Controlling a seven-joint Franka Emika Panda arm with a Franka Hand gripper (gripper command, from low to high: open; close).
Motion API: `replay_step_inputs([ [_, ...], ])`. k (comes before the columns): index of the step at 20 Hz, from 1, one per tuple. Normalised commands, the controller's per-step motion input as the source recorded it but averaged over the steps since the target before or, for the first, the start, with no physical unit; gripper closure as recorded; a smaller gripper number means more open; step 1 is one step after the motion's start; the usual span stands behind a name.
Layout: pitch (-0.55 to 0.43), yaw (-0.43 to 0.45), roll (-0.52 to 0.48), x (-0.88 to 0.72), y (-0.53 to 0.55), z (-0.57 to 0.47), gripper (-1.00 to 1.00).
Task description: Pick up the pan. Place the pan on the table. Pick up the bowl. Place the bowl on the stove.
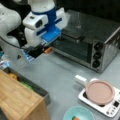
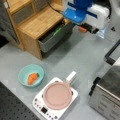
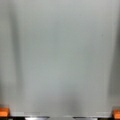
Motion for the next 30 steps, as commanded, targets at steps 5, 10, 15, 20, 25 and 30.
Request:
replay_step_inputs([
  [5, 0.117, 0.094, 0.025, 0.03, 0.01, 0.03, -1.0],
  [10, 0.163, 0.079, -0.024, 0.11, 0.05, 0.02, -1.0],
  [15, 0.14, 0.065, -0.032, 0.16, 0.06, 0.0, -1.0],
  [20, 0.092, 0.047, 0.002, 0.23, 0.06, 0.0, -1.0],
  [25, 0.049, 0.031, 0.033, 0.31, 0.06, -0.04, -1.0],
  [30, 0.051, 0.012, 0.061, 0.36, 0.05, -0.03, -1.0],
])
